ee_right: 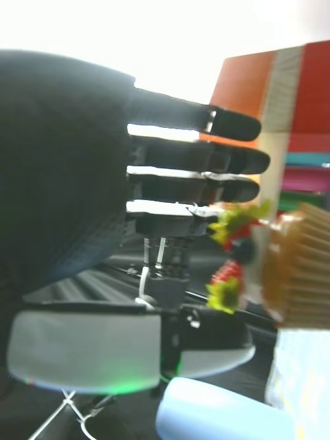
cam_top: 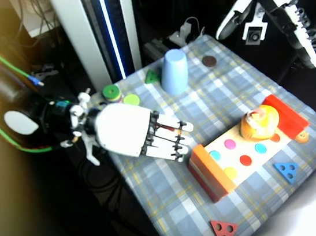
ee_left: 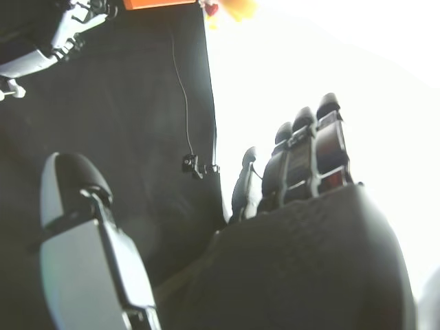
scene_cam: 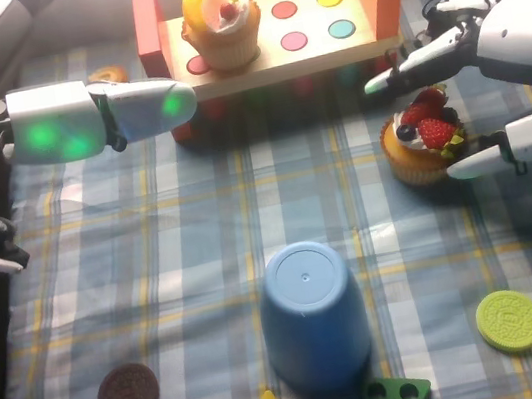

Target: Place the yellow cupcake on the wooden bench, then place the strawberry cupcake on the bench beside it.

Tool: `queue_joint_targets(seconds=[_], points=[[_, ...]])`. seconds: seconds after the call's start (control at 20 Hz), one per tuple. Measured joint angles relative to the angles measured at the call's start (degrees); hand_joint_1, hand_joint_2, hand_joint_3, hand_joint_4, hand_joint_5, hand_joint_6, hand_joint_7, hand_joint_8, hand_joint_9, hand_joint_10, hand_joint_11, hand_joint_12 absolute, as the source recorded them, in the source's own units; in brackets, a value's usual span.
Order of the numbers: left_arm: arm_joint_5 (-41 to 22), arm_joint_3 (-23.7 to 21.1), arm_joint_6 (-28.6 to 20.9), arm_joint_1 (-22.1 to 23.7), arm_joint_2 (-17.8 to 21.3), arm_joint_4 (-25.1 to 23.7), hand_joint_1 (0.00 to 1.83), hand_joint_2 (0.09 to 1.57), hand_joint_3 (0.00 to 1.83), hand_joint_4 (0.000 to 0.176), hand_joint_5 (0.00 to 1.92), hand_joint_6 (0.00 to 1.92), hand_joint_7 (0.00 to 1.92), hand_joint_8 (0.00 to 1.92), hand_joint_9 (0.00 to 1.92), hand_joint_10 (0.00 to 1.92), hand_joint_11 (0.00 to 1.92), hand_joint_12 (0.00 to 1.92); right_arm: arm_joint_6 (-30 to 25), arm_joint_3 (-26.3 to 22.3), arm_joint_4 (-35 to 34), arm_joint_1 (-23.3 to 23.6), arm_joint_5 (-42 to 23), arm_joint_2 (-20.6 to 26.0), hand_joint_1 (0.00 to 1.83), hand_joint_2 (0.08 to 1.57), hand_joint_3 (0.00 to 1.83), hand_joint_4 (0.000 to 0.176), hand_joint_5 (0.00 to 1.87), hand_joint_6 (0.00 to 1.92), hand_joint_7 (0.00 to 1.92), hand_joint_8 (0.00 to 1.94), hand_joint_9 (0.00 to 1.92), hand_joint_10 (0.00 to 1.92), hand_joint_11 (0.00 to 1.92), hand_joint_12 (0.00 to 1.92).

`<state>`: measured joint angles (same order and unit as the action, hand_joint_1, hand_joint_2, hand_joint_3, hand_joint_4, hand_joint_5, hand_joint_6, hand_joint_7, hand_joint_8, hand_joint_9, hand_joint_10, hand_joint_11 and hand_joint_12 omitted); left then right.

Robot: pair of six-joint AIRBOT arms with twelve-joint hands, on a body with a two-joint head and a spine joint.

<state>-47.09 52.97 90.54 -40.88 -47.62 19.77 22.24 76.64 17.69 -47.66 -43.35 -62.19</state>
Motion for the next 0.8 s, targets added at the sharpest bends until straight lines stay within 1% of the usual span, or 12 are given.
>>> queue_joint_targets(seconds=[0.05, 0.1, 0.15, 0.2, 0.25, 0.3, 0.35, 0.4, 0.45, 0.5, 0.55, 0.8], points=[[0.2, 0.0, 0.0, 0.0, 0.0, 0.1, 0.76, 0.79, 0.01, 0.176, 0.00, 0.00, 0.00, 0.00, 0.00, 0.00, 0.00, 0.00, -0.1, 0.2, -0.1, 0.0, 0.4, 0.0, 1.07, 1.00, 0.00, 0.000, 0.75, 0.01, 0.95, 0.03, 0.88, 0.05, 0.24, 1.06], [0.1, 0.0, 0.0, 0.0, 0.0, 0.3, 0.78, 0.79, 0.01, 0.176, 0.00, 0.00, 0.00, 0.00, 0.00, 0.00, 0.00, 0.00, -0.2, 0.3, -0.2, 0.0, 0.7, 0.0, 1.31, 1.01, 0.01, 0.000, 0.87, 0.00, 1.13, 0.54, 1.05, 0.06, 0.45, 1.02], [0.0, 0.0, -0.2, 0.0, 0.0, 0.4, 0.80, 0.80, 0.01, 0.176, 0.00, 0.00, 0.00, 0.00, 0.00, 0.00, 0.00, 0.00, -0.5, 0.3, -0.6, 0.0, 0.6, 0.0, 1.28, 1.07, 0.00, 0.000, 0.95, 0.64, 1.18, 0.74, 1.20, 0.11, 0.64, 1.18], [0.0, 0.0, -0.2, 0.0, 0.0, 0.3, 0.81, 0.80, 0.01, 0.176, 0.00, 0.00, 0.00, 0.00, 0.00, 0.00, 0.00, 0.00, -0.9, 0.3, -0.8, 0.3, 0.2, 0.0, 1.27, 1.07, 0.00, 0.000, 0.96, 0.77, 1.17, 0.84, 1.25, 0.13, 0.69, 1.25], [0.0, 0.0, -0.3, 0.0, 0.0, 0.3, 0.83, 0.80, 0.01, 0.176, 0.00, 0.00, 0.00, 0.00, 0.00, 0.00, 0.00, 0.00, -0.7, 0.3, -0.6, 0.4, 0.1, 0.0, 1.09, 1.09, 0.00, 0.053, 1.01, 0.88, 1.16, 0.42, 1.24, 0.12, 0.68, 1.20], [-0.1, 0.0, -0.4, -0.1, 0.0, 0.2, 0.81, 0.79, 0.01, 0.176, 0.00, 0.00, 0.00, 0.00, 0.00, 0.00, 0.00, 0.00, -0.9, 0.3, -0.7, 0.4, 0.1, 0.0, 1.05, 1.10, 0.00, 0.096, 1.01, 0.92, 1.21, 0.18, 1.24, 0.08, 0.74, 1.08], [-0.1, 0.0, -0.4, -0.4, 0.0, 0.5, 0.79, 0.79, 0.01, 0.176, 0.00, 0.00, 0.00, 0.00, 0.00, 0.00, 0.00, 0.00, -0.8, 0.3, -0.7, 0.4, 0.1, 0.0, 1.07, 1.11, 0.00, 0.024, 1.00, 0.94, 1.26, 0.08, 1.25, 0.06, 0.76, 1.06], [-0.1, 0.0, -0.5, -0.6, 0.0, 0.7, 0.79, 0.80, 0.01, 0.176, 0.00, 0.00, 0.00, 0.00, 0.00, 0.00, 0.00, 0.00, -0.9, 0.3, -0.7, 0.4, 0.1, 0.0, 1.22, 1.07, 0.00, 0.000, 1.04, 0.79, 1.19, 0.65, 1.28, 0.07, 0.77, 1.10], [-0.1, 0.0, -0.5, -0.9, 0.0, 0.9, 0.80, 0.80, 0.01, 0.176, 0.00, 0.00, 0.00, 0.00, 0.00, 0.00, 0.00, 0.00, -0.9, 0.3, -0.7, 0.4, 0.1, 0.0, 1.26, 1.10, 0.00, 0.000, 1.05, 0.68, 1.05, 1.08, 1.15, 0.63, 0.78, 1.42], [-0.2, 0.0, -0.5, -1.1, 0.0, 1.0, 0.79, 0.78, 0.00, 0.176, 0.00, 0.00, 0.00, 0.00, 0.00, 0.00, 0.00, 0.00, -1.2, 0.3, -0.7, 0.4, -0.1, 0.0, 1.27, 1.08, 0.00, 0.000, 1.13, 0.52, 1.04, 1.12, 1.04, 0.91, 0.74, 1.55], [-0.1, 0.0, -0.5, -1.2, 0.0, 1.1, 0.76, 0.79, 0.00, 0.176, 0.00, 0.00, 0.00, 0.00, 0.00, 0.00, 0.00, 0.00, -1.6, 0.3, -0.5, 0.4, -0.1, 0.0, 1.28, 1.07, 0.00, 0.000, 1.19, 0.42, 1.07, 1.09, 0.99, 1.00, 0.73, 1.52], [-0.5, 0.0, -1.1, -2.2, 0.0, 1.8, 0.77, 0.78, 0.00, 0.176, 0.00, 0.00, 0.00, 0.00, 0.00, 0.00, 0.00, 0.00, -4.4, -1.8, 1.7, 2.3, -9.6, 3.4, 1.27, 1.06, 0.00, 0.000, 1.10, 0.61, 1.14, 0.90, 1.00, 0.68, 0.60, 1.35]])
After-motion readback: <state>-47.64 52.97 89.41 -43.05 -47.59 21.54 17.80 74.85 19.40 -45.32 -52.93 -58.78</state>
